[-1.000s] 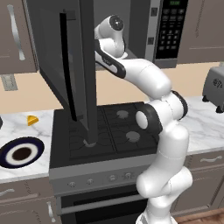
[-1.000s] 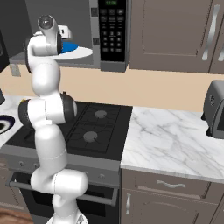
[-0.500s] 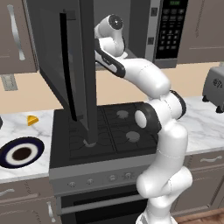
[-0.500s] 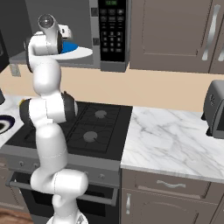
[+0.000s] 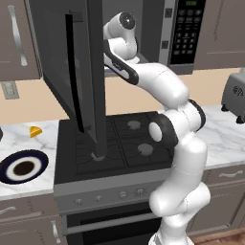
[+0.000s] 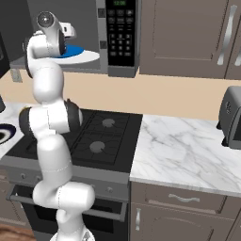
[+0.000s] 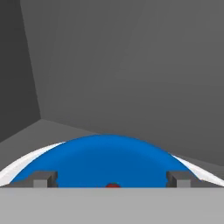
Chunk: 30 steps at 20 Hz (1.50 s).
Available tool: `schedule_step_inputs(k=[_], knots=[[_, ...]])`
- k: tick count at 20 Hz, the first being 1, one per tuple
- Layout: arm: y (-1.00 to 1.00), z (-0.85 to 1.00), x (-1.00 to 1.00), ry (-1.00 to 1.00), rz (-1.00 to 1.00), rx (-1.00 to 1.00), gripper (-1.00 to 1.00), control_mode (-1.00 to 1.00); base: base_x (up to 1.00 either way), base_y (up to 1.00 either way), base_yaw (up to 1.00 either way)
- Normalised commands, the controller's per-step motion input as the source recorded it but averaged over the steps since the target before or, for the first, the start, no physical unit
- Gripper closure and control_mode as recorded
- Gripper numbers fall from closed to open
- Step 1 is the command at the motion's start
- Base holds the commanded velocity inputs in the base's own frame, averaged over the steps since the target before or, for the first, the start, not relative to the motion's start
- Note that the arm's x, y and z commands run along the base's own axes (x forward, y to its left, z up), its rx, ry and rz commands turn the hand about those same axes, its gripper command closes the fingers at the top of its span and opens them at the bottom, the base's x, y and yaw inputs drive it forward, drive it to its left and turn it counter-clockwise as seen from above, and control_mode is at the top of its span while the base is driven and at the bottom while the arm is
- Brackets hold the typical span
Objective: Pick the bell pepper from the counter and place it in the microwave. Then turn on the microwave.
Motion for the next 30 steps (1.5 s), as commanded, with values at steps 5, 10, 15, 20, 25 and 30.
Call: schedule_step_inputs(k=[5, 10, 15, 20, 25, 30], knots=[[0.00, -0.02, -0.39, -0.13, 0.00, 0.00, -1.00, -1.00, 0.00, 0.00, 0.00], [-0.01, 0.00, -0.45, -0.10, 0.00, 0.00, -1.00, -1.00, 0.00, 0.00, 0.00], [-0.14, 0.00, -0.40, 0.00, 0.00, 0.00, -1.00, -1.00, 0.00, 0.00, 0.00], [-0.11, 0.06, -0.38, 0.07, -0.01, 0.02, -1.00, -1.00, 0.00, 0.00, 0.00], [-0.11, 0.10, -0.37, 0.15, -0.02, 0.04, -1.00, -1.00, 0.00, 0.00, 0.00], [-0.13, 0.12, -0.44, 0.08, 0.00, 0.03, -1.00, -1.00, 0.00, 0.00, 0.00]])
